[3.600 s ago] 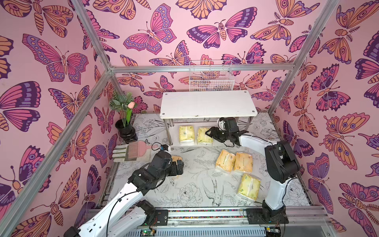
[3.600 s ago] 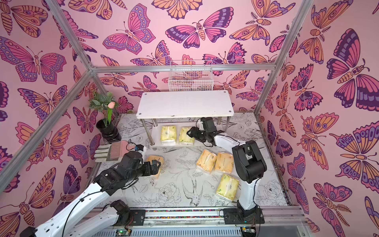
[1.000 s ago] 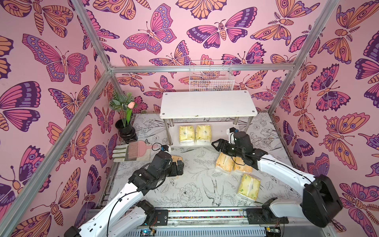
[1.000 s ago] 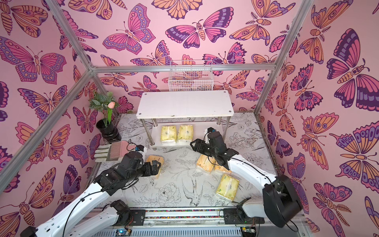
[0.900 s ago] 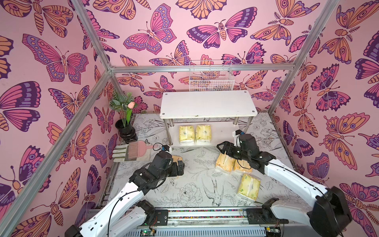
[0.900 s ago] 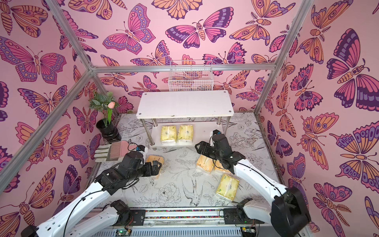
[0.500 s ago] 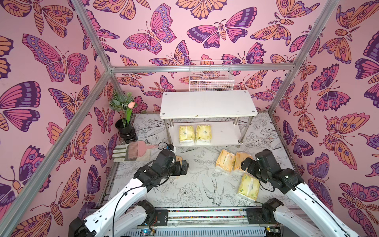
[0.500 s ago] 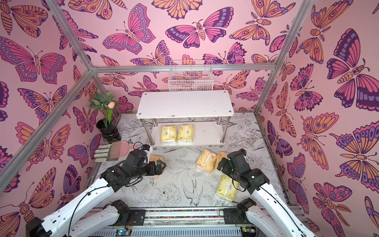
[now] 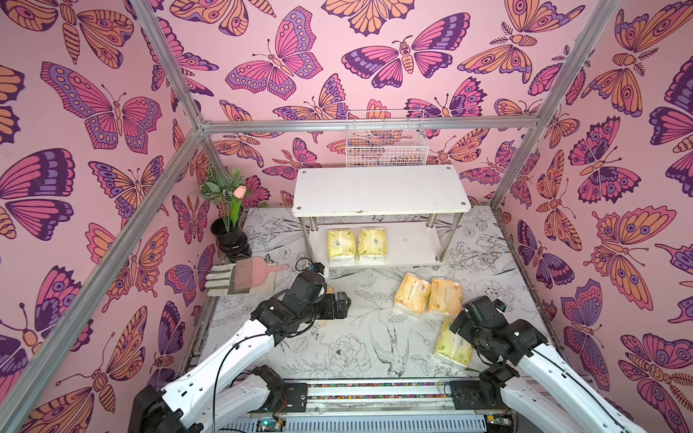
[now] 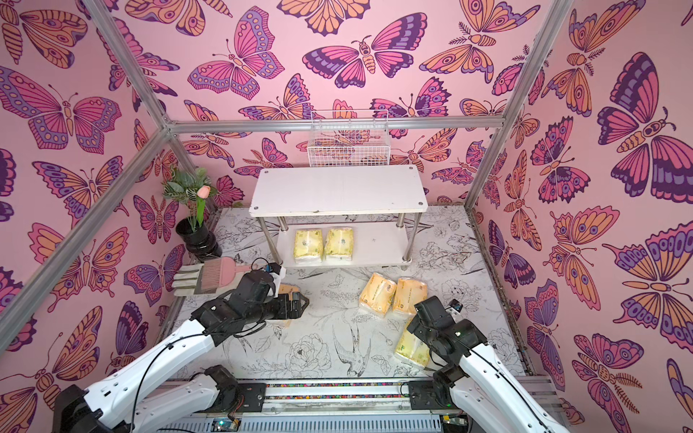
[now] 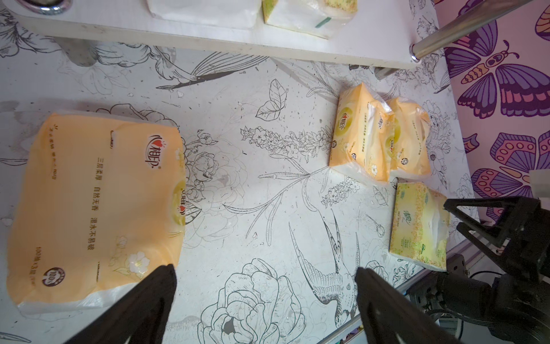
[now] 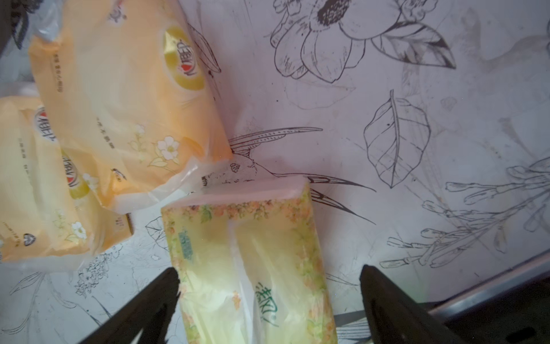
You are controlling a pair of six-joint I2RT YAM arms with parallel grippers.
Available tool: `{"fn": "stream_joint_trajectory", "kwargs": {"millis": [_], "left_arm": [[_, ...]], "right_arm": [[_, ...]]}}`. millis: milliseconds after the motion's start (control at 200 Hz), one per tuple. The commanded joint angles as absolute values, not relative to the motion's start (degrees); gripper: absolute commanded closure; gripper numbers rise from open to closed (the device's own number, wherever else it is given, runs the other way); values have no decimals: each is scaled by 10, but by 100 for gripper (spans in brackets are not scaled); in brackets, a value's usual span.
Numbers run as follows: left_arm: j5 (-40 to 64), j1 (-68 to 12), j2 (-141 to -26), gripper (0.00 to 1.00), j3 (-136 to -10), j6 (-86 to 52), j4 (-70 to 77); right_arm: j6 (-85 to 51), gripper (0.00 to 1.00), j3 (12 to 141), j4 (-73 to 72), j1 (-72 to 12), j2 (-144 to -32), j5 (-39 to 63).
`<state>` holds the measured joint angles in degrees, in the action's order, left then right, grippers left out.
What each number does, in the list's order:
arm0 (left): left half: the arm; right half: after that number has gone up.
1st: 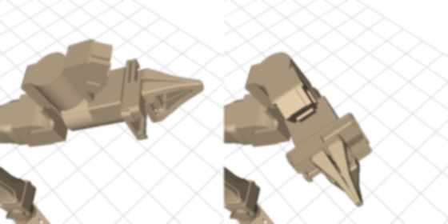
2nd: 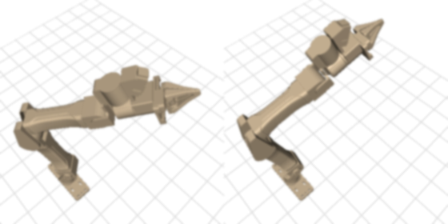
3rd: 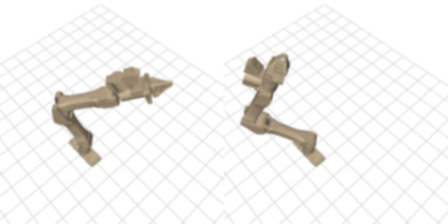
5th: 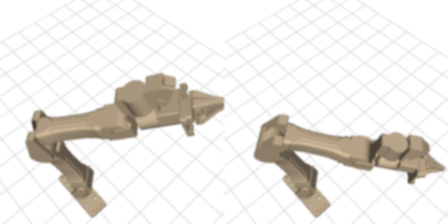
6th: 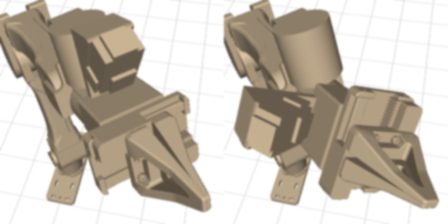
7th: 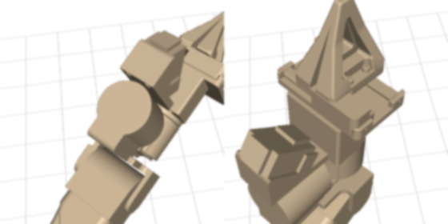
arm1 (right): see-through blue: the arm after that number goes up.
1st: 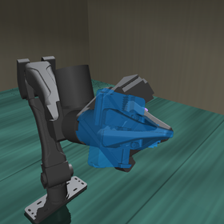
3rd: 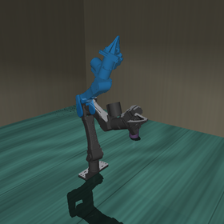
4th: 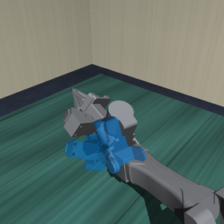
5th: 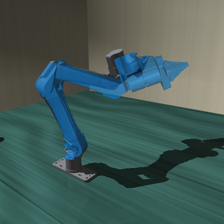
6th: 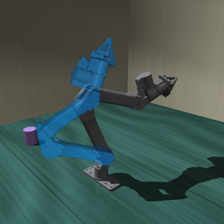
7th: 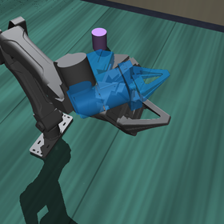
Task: Place the tissue boxes on the shelf by color
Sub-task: Move the box of tissues to the center of the board.
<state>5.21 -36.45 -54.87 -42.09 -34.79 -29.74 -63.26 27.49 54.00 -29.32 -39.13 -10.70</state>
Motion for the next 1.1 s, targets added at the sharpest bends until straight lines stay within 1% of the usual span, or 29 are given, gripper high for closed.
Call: {"fn": "stream_joint_trajectory", "kwargs": {"millis": [0, 200, 315, 501, 656, 871, 1096], "left_arm": [[62, -369, -548, 0, -426, -346, -294], [62, -370, -548, 0, -426, -348, -294], [62, -372, -550, 0, -426, -349, -294], [55, -375, -550, 0, -422, -354, -294], [55, -376, -549, 0, -418, -355, -294], [56, -377, -552, 0, -409, -363, -289], [67, -379, -561, 0, -388, -380, -268]], "right_arm": [[-648, 1, 242, 505, -291, -378, -86], [-638, 1, 197, 403, -291, -339, -17], [-637, 1, 185, 352, -291, -355, 22], [-636, 1, 185, 274, -294, -428, 89], [-655, 1, 193, 206, -323, -489, 96], [-688, 1, 232, 115, -399, -588, 78], [-703, 1, 303, 21, -470, -727, 75]]}}
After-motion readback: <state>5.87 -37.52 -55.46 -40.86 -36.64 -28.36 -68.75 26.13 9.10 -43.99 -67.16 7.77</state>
